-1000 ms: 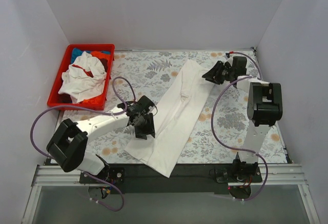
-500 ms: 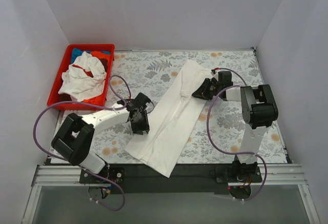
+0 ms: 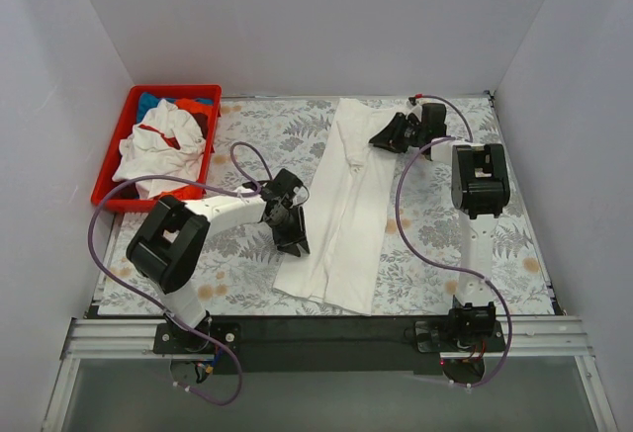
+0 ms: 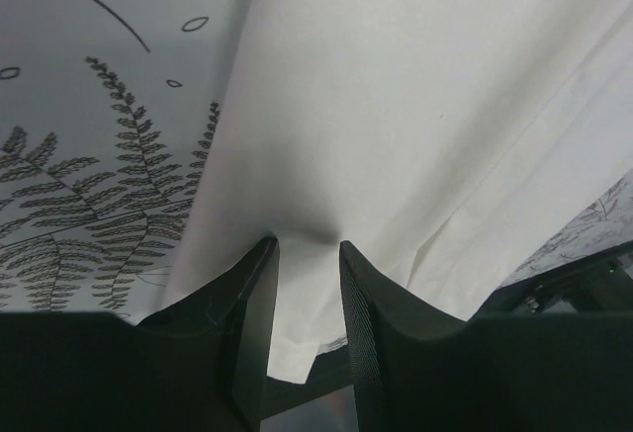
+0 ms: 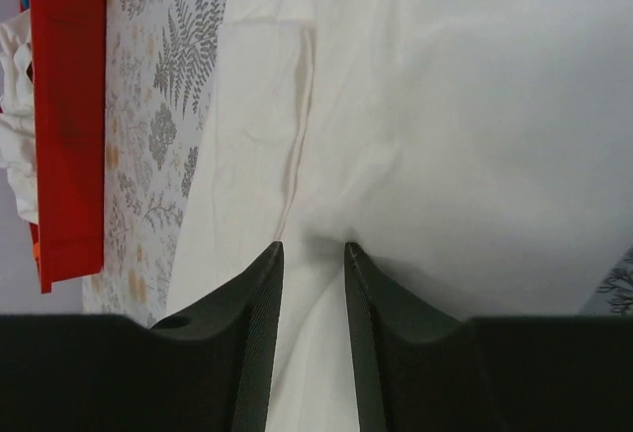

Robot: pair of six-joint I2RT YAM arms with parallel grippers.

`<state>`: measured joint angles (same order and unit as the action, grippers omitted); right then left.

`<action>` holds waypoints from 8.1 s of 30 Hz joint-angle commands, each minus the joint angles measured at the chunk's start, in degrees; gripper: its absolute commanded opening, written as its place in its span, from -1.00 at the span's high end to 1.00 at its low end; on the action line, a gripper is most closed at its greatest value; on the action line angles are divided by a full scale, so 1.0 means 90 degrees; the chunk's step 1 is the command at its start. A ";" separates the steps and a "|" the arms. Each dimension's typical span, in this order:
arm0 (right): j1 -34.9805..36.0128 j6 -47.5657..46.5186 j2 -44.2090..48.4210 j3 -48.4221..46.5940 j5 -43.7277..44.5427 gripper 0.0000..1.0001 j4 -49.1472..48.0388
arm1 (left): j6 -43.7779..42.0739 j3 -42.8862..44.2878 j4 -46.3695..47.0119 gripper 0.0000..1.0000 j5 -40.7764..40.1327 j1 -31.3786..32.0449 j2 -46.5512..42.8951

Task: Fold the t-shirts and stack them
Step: Fold the tshirt

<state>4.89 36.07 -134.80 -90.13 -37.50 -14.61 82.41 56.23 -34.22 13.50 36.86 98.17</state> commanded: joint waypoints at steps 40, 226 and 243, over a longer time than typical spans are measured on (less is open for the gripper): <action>0.3998 0.2095 0.5497 0.6919 0.2232 -0.16 -0.2039 | -0.1002 -0.0945 0.0881 -0.09 -0.2497 0.0269 -0.2041; 0.3569 -0.0122 0.9334 0.7836 0.2321 0.97 0.5471 | 0.2289 -0.1091 -0.1228 0.28 -0.2389 0.2945 -0.1514; 0.3569 -0.0190 0.9236 0.7778 0.2233 0.97 0.5432 | 0.2201 -0.1325 -0.1169 0.65 -0.2105 0.3033 -0.0937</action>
<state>36.77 35.48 -51.40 -20.01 -17.28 34.44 102.59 46.63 -44.23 -6.63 63.20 86.30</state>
